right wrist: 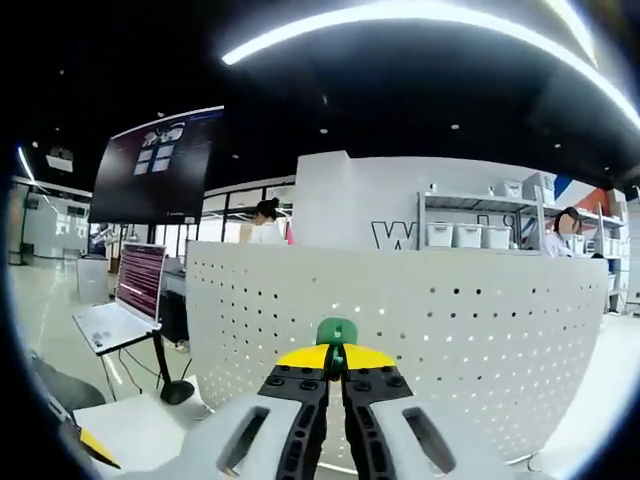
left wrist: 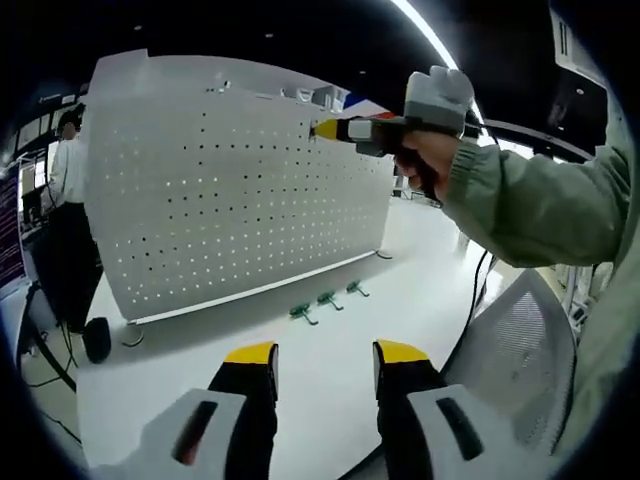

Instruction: Insert the hook assembly into the mounting plate slot until the hook locks in place.

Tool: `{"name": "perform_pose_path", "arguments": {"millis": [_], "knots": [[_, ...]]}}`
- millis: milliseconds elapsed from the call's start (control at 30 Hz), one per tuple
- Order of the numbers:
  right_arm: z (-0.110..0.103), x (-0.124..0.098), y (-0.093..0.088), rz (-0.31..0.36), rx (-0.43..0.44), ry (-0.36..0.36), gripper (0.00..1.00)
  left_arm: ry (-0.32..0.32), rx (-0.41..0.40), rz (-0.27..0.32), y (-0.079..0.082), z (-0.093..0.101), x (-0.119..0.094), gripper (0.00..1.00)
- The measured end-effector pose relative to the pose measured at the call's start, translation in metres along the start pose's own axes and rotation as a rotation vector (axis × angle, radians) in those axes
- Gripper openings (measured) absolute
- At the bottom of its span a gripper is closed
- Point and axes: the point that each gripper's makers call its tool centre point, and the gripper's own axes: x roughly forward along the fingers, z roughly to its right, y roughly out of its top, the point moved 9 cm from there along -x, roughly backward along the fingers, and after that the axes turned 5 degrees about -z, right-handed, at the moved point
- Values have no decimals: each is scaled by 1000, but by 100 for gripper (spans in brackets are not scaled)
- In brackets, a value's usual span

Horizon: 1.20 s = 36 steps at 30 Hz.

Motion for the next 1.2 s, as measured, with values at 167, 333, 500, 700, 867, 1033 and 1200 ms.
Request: {"name": "perform_pose_path", "arguments": {"millis": [167,333,500,700,867,1033,1200], "knots": [[5,8,-3,-5,-4,-23,2,0,-6,1,-1,-2,1,39],[10,15,-5,-10,-8,-41,2,-2,-8,-3,-3,-3,2,40],[15,22,-4,-6,-6,-60,2,-3,-13,-3,-3,-4,3,40],[20,32,0,-2,-1,-74,2,-5,-13,-6,-5,-5,4,40],[24,39,4,9,-4,-93,2,-4,-21,-7,-6,-6,4,40],[26,45,7,16,-2,-109,2,-2,-25,-11,-8,-8,4,40],[28,51,10,23,6,-121,2,-1,-28,-8,-8,-9,4,40]]}}
